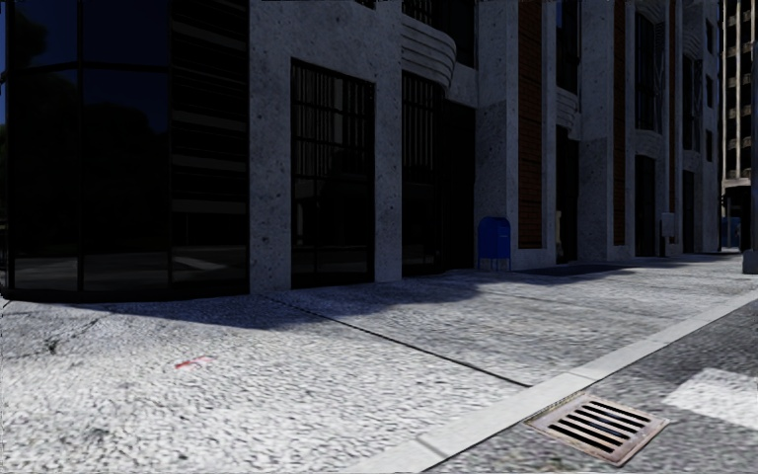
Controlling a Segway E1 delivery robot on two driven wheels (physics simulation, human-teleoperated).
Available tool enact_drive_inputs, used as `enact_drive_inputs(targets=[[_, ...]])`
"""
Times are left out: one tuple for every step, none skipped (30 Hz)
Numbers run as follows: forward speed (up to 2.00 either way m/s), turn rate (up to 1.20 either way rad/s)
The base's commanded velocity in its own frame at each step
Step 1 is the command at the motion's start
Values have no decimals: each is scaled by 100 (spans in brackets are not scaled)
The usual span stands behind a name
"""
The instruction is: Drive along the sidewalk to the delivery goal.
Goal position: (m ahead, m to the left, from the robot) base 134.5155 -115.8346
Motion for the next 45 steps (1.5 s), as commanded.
enact_drive_inputs(targets=[[129, -44], [129, -44], [131, -35], [135, -12], [142, 0], [142, 0], [148, 0], [151, 0], [152, 0], [152, 0], [152, 0], [152, 0], [152, 0], [152, 0], [152, 0], [152, 0], [152, 0], [152, 0], [152, -5], [152, -17], [152, -17], [159, -21], [169, -21], [176, -22], [176, -22], [185, -22], [200, -26], [200, -26], [200, -37], [200, -44], [200, -45], [200, -45], [200, -46], [200, -46], [200, -46], [200, -46], [200, -46], [200, -46], [200, -46], [200, -46], [200, -46], [200, -46], [200, -46], [200, -46], [200, -46]])
